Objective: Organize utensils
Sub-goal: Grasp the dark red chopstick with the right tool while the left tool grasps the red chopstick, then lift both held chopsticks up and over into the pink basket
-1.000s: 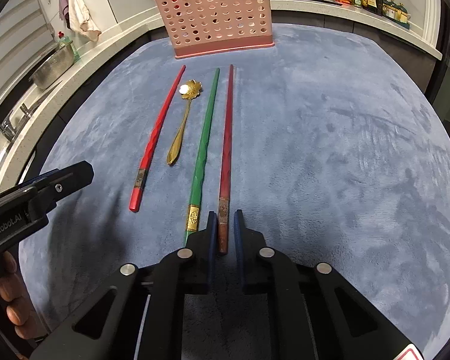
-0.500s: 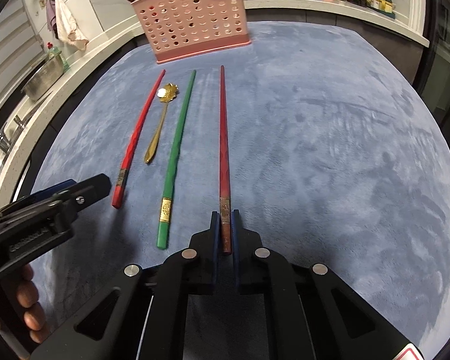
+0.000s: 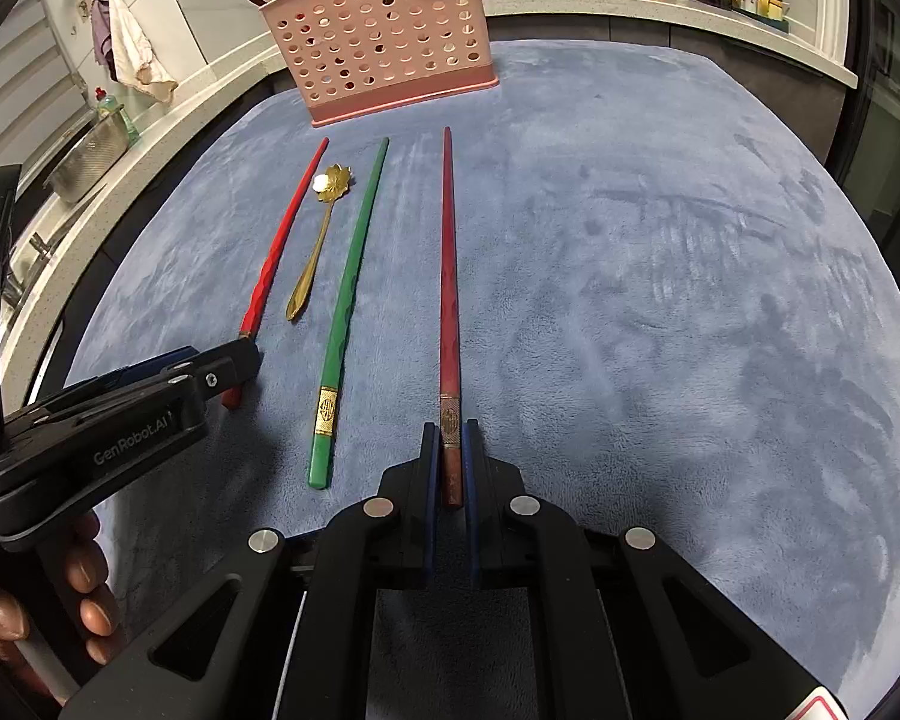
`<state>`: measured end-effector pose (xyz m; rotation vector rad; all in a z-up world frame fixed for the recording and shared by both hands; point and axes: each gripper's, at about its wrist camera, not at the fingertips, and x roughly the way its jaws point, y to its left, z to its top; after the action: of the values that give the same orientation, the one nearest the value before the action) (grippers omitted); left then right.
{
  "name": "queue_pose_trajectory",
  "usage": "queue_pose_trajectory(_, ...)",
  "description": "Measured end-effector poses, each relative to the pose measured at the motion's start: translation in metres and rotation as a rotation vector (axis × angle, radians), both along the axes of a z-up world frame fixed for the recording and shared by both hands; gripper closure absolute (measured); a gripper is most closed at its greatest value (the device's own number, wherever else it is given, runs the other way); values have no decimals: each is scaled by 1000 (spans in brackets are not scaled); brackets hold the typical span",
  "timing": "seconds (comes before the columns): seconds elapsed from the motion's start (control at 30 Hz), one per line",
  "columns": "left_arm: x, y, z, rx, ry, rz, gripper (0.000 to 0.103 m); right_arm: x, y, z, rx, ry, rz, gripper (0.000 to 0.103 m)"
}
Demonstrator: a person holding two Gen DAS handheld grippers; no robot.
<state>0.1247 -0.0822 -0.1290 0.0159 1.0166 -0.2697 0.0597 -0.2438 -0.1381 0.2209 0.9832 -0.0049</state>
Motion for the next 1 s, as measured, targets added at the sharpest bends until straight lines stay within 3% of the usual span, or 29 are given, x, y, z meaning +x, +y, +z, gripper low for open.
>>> queue_pose_trajectory(0.2,0,3,-1,0,-9,-5,92,0,0,0,0,0,0,96)
queue_pose_trajectory(0.27,0,4,0,-4,-8,-10,96,0,0,0,1,1,0,96)
queue_pose_trajectory(0.6,-10,13,12,-15,-30,1,96,-7,-1,9,10,-16,-10,96)
queue_pose_trajectory(1.0,-15,34,79,-82,-144,49,96,-18,-11,73,33,-169,-39,96)
